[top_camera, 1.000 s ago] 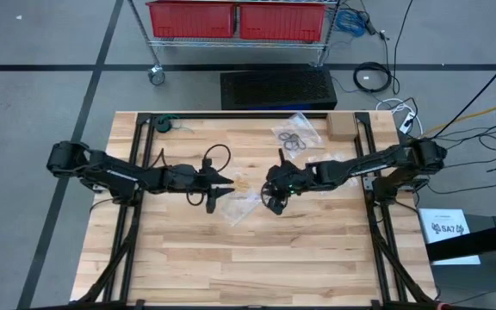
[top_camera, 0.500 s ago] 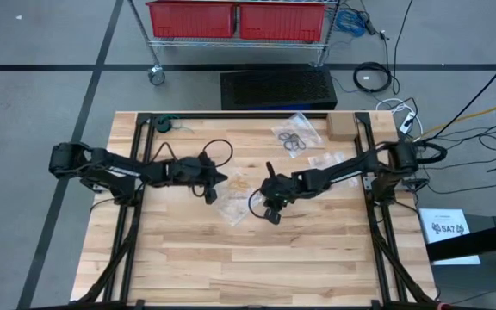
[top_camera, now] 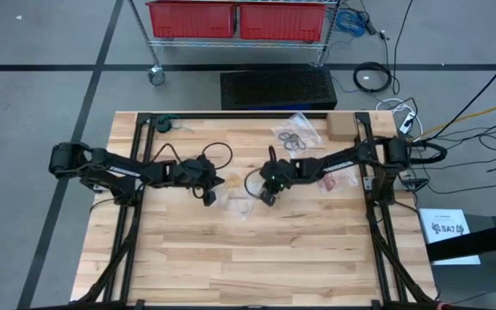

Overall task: Sort rubber bands
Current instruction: Close the zip bag

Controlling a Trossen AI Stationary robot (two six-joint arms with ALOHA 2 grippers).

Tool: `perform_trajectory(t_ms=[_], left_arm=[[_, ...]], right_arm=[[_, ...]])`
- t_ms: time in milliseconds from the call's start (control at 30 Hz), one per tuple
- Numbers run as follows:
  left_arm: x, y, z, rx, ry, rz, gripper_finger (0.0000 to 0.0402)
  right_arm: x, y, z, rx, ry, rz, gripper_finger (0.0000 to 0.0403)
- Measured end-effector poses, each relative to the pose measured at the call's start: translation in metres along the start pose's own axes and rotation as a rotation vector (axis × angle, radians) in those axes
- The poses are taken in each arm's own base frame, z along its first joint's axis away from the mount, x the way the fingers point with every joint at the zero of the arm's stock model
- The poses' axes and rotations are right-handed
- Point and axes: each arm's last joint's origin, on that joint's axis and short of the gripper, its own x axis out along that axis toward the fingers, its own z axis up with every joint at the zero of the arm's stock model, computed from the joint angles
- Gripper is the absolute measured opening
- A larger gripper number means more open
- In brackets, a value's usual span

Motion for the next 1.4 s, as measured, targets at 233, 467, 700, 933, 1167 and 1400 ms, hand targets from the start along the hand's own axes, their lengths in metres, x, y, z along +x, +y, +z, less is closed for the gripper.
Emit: perform_trajectory(t_ms=[233, 467, 700, 933, 1167, 1400], left_arm=[[0.0, 0.009, 0.009, -0.031, -0.09, 0.046, 0.0003], [0.016, 0.034, 0.004, -0.084, -0.064, 0.079, 0.0002], [0.034, 0.038, -0.012, -0.095, 0.02, 0.022, 0.0002], [0.034, 0.023, -0.023, -0.114, 0.126, -0.022, 0.0002], [0.031, -0.001, -0.027, -0.113, 0.156, -0.102, 0.0002], [0.026, -0.001, -0.017, -0.099, 0.086, -0.089, 0.0002]], right_arm=[[-0.022, -0.016, 0.02, -0.051, -0.067, 0.068, 0.0], [-0.027, 0.014, 0.023, -0.112, -0.16, 0.223, 0.0], [-0.007, 0.031, 0.005, -0.083, -0.08, 0.264, 0.0], [-0.001, 0.014, -0.002, -0.019, 0.011, 0.135, 0.0], [-0.019, -0.008, 0.007, 0.014, 0.025, 0.051, 0.0], [-0.052, 0.015, 0.014, -0.089, -0.081, 0.128, 0.0]])
